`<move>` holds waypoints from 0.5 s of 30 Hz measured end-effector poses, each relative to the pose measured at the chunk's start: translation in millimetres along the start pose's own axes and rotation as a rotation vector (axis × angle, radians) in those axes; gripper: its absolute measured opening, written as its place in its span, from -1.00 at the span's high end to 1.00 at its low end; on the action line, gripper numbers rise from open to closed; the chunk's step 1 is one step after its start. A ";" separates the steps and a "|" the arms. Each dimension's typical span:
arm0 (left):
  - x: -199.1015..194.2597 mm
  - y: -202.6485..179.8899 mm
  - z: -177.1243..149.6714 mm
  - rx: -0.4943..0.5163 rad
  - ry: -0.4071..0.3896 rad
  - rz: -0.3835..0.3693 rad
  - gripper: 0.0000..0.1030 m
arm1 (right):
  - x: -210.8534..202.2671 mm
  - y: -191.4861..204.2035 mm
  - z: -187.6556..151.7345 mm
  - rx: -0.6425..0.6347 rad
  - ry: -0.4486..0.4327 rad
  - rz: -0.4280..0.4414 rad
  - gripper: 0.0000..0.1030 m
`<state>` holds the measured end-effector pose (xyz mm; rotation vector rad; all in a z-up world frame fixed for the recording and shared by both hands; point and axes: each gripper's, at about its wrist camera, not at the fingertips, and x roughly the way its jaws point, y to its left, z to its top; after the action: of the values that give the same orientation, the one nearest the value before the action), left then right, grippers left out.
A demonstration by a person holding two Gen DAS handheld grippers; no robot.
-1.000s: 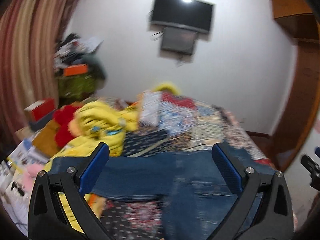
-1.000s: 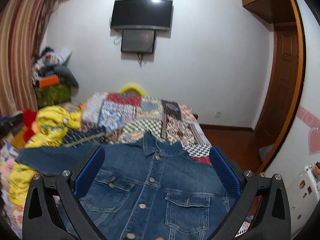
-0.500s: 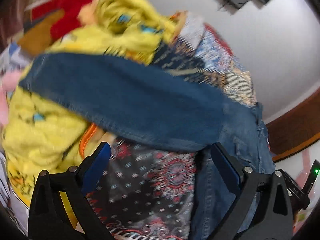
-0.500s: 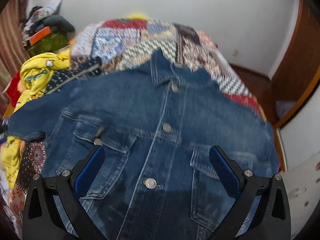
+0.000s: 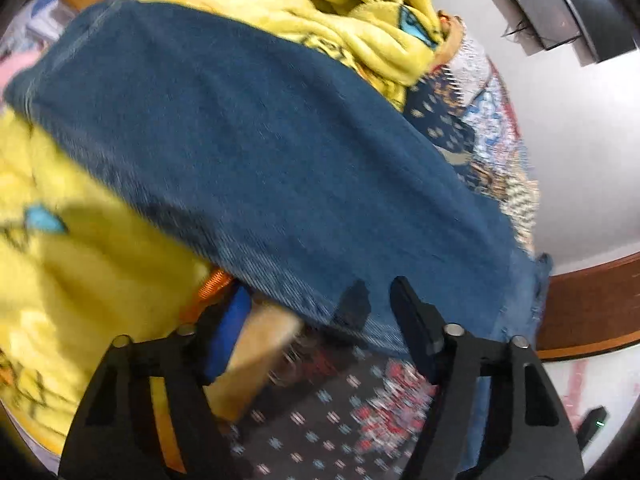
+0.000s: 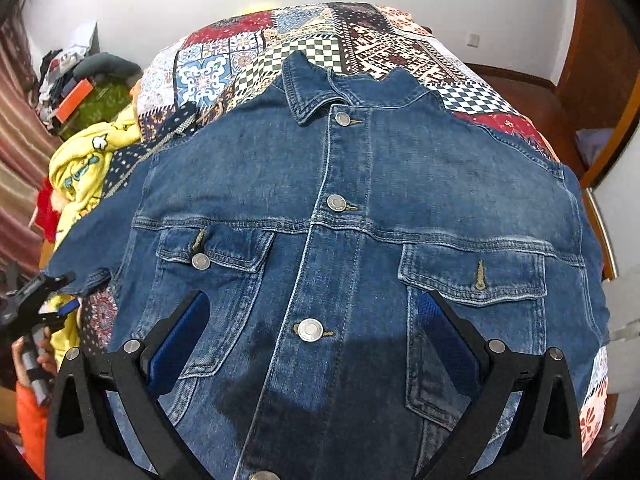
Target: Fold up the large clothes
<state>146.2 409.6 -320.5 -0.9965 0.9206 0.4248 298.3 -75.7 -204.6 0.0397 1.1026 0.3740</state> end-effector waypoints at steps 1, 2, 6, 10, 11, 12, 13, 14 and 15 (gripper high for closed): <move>0.5 1.5 1.9 0.004 -0.001 0.021 0.00 | -1.0 -1.3 1.3 0.010 -0.001 0.007 -1.00; 1.8 -0.2 4.1 0.009 -0.004 0.035 0.05 | -2.6 -3.4 2.1 0.021 0.000 0.016 -1.00; -6.5 -17.2 7.6 0.058 -0.065 0.121 0.68 | -11.0 -14.1 3.4 0.047 -0.006 0.042 -1.00; -41.1 -59.2 2.2 0.159 -0.225 0.187 0.84 | -23.9 -29.6 5.4 0.088 -0.046 0.040 -1.00; -48.5 -70.2 2.5 0.181 -0.254 0.200 0.84 | -27.6 -34.0 5.8 0.099 -0.054 0.048 -1.00; -59.4 -86.8 5.4 0.216 -0.291 0.200 0.85 | -31.2 -39.0 6.1 0.110 -0.062 0.058 -1.00; -66.0 -98.9 5.9 0.239 -0.311 0.193 0.87 | -33.8 -42.6 6.5 0.119 -0.067 0.065 -1.00; -75.4 -118.2 6.6 0.277 -0.337 0.179 0.87 | -36.7 -46.8 6.4 0.128 -0.074 0.073 -1.00; -81.3 -135.2 7.9 0.313 -0.362 0.172 0.88 | -39.7 -50.7 5.8 0.134 -0.081 0.080 -1.00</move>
<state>196.0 355.3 -180.7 -0.5338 0.7170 0.5654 301.6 -134.8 -178.6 0.2162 1.0464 0.3665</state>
